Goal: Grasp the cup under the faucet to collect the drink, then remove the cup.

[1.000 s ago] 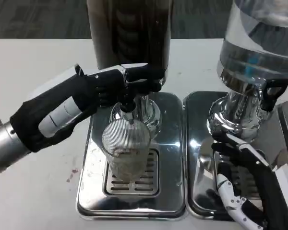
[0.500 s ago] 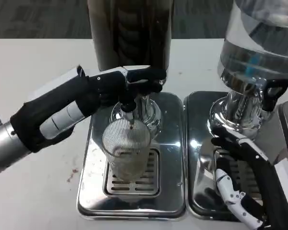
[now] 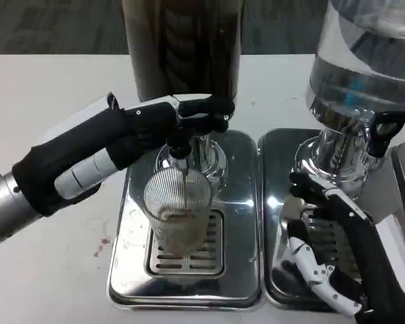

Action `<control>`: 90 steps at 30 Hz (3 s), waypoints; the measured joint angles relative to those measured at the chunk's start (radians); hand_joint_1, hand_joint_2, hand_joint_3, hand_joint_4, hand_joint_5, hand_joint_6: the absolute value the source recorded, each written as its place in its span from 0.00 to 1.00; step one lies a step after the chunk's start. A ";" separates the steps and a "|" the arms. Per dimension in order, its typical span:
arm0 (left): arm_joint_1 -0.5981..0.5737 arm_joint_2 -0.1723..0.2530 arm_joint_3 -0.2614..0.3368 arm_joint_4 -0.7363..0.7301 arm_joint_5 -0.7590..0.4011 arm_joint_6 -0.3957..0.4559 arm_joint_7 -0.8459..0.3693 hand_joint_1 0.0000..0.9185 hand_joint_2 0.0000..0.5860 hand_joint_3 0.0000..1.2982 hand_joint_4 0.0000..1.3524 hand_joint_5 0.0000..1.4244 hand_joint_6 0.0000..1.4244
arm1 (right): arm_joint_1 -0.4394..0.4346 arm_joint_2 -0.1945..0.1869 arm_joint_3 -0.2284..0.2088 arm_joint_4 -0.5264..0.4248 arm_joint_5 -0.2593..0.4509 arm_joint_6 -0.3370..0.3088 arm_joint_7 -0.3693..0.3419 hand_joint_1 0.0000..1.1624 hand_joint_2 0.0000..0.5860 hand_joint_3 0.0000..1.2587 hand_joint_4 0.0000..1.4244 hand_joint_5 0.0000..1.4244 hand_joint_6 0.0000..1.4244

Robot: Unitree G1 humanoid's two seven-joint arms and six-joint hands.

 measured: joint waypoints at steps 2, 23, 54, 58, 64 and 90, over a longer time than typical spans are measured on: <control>0.000 0.002 0.000 -0.005 0.000 -0.003 0.000 0.00 0.17 0.16 0.08 0.12 0.08 | -0.006 -0.001 0.001 -0.001 0.000 0.010 0.015 0.52 0.62 0.16 0.15 0.17 0.19; 0.005 0.024 -0.013 -0.022 0.034 -0.103 0.005 0.00 0.17 0.16 0.09 0.12 0.09 | -0.130 -0.027 0.032 0.026 0.020 0.087 0.100 0.57 0.47 0.07 0.07 0.09 0.15; 0.017 0.066 -0.049 -0.029 0.074 -0.208 0.076 0.00 0.17 0.16 0.09 0.12 0.09 | -0.290 -0.026 0.134 0.149 0.014 0.167 0.165 0.53 0.40 0.00 0.00 0.00 0.04; 0.021 0.071 -0.051 -0.036 0.079 -0.213 0.085 0.00 0.17 0.16 0.09 0.12 0.09 | -0.299 -0.022 0.147 0.167 0.013 0.164 0.152 0.53 0.39 0.00 0.00 0.00 0.04; 0.023 0.075 -0.053 -0.041 0.080 -0.216 0.092 0.00 0.17 0.16 0.09 0.12 0.09 | -0.325 -0.013 0.165 0.198 0.013 0.159 0.137 0.53 0.39 0.00 0.00 0.00 0.04; 0.044 0.103 -0.053 -0.069 0.092 -0.252 0.129 0.00 0.17 0.16 0.09 0.13 0.09 | -0.391 0.007 0.209 0.291 0.008 0.138 0.088 0.53 0.39 0.00 0.00 0.00 0.01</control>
